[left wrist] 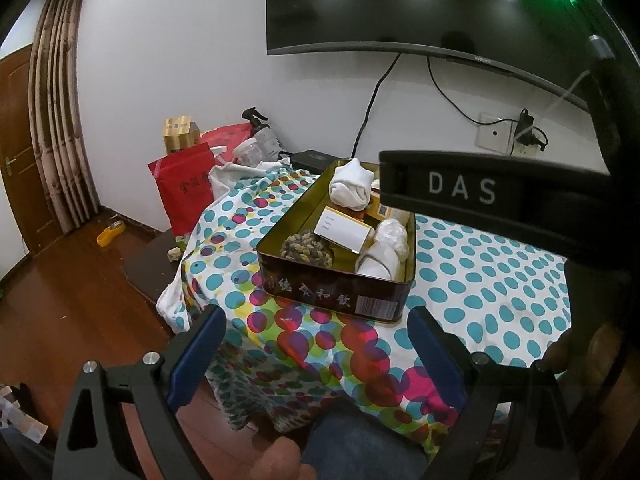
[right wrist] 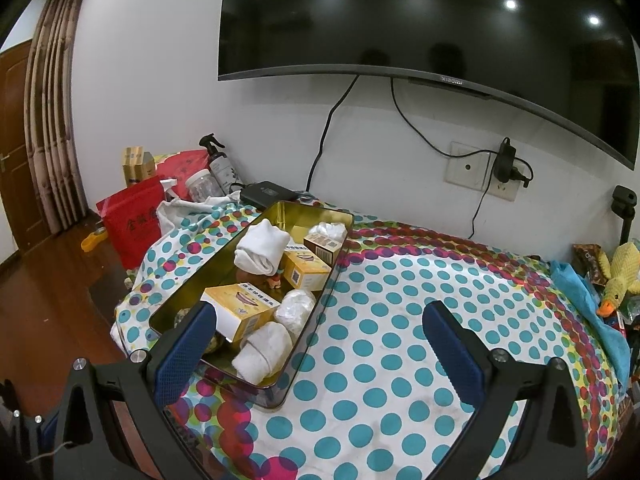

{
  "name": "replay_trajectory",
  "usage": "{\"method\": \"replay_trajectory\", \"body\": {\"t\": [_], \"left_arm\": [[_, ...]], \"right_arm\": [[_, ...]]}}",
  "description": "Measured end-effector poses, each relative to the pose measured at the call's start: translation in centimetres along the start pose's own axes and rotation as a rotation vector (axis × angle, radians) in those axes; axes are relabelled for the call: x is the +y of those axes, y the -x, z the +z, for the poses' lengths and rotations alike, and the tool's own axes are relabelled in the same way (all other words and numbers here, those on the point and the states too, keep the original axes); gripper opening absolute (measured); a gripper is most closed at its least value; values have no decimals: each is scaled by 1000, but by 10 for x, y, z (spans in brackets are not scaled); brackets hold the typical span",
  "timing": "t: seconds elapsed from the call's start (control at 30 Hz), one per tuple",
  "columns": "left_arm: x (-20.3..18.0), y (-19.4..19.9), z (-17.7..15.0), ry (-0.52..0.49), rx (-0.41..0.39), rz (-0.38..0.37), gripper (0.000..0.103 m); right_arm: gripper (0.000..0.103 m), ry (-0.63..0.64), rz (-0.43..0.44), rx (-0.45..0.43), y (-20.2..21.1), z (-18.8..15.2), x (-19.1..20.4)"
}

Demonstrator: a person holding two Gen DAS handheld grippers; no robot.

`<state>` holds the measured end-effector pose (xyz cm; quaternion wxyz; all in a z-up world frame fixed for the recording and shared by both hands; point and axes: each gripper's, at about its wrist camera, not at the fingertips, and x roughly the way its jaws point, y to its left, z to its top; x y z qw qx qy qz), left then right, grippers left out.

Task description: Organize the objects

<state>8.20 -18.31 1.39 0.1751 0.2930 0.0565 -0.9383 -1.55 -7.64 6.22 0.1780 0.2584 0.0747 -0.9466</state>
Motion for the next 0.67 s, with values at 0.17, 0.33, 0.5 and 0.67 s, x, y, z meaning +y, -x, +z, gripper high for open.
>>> {"method": "replay_trajectory", "body": {"t": [0.17, 0.33, 0.5, 0.67], "left_arm": [[0, -1, -1, 2, 11, -3, 94], [-2, -2, -1, -3, 15, -3, 94], [-2, -2, 0, 12, 21, -2, 94], [-5, 3, 5, 6, 15, 2, 94]], "right_arm": [[103, 4, 4, 4, -2, -1, 0], [103, 1, 9, 11, -3, -2, -1], [103, 2, 13, 15, -4, -4, -3], [103, 1, 12, 16, -4, -3, -5]]}}
